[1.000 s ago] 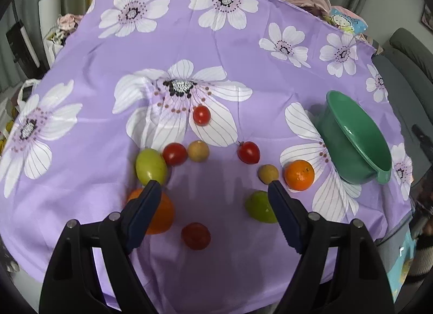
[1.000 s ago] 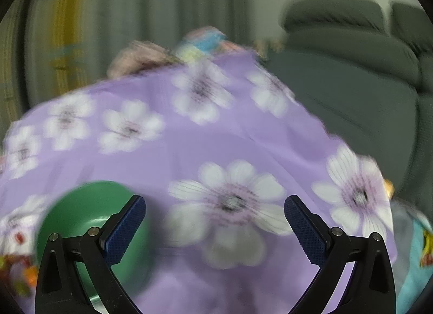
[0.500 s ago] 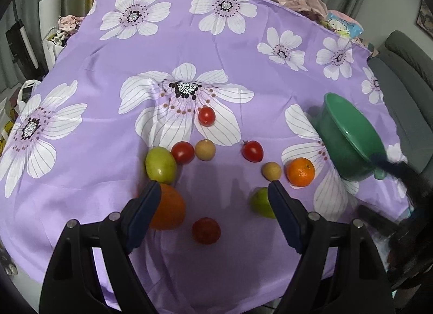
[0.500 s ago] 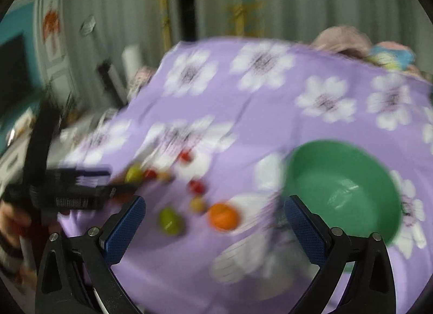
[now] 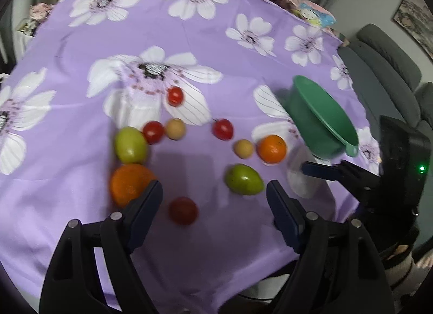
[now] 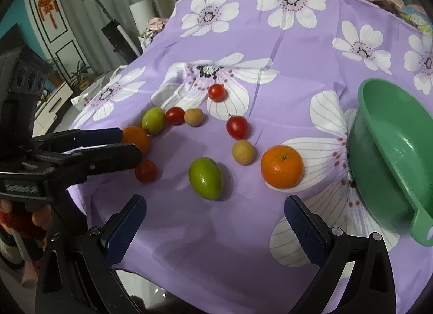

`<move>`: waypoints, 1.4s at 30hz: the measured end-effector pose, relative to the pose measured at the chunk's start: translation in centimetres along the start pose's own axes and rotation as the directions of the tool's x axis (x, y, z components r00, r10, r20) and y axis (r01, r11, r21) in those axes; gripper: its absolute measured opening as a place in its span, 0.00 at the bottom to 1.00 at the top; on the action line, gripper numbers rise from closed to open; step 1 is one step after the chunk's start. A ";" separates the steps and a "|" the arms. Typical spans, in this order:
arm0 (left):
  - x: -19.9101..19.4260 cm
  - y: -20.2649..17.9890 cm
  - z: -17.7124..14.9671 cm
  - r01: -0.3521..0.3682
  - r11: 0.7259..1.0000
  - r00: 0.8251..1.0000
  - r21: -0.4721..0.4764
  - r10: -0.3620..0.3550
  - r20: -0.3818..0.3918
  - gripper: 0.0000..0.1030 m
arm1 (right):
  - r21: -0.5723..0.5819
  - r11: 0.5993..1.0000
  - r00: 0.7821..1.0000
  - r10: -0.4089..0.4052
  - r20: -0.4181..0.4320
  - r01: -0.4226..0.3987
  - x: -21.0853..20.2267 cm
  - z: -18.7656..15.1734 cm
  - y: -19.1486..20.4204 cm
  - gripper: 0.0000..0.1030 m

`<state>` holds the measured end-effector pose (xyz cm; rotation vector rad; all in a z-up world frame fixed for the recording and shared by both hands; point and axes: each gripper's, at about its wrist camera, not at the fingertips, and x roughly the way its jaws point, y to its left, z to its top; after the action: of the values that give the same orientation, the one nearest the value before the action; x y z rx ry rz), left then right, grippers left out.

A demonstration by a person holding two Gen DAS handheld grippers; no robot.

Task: Organize fruits
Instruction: 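Move the left tool toward the green-yellow fruit near the orange, then close the left gripper on the small green-yellow fruit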

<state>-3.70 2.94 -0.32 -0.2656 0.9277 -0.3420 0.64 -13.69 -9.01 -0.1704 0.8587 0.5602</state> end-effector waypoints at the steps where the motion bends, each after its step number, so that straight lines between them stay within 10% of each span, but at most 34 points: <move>1: 0.2 -0.2 0.1 0.008 1.000 1.000 0.005 -0.008 -0.010 0.75 | 0.004 1.000 1.000 0.006 -0.004 -0.006 0.1 -0.1 0.0 0.99; 42: 6.7 -1.6 2.2 0.100 0.995 0.976 -0.009 -0.100 -0.196 0.40 | 0.041 0.993 0.993 0.113 -0.033 -0.112 3.9 0.3 -0.9 0.59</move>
<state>1.57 -1.01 -3.42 -0.2820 1.1103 -0.4676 3.32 -12.81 -11.85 -0.0966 0.9168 0.6465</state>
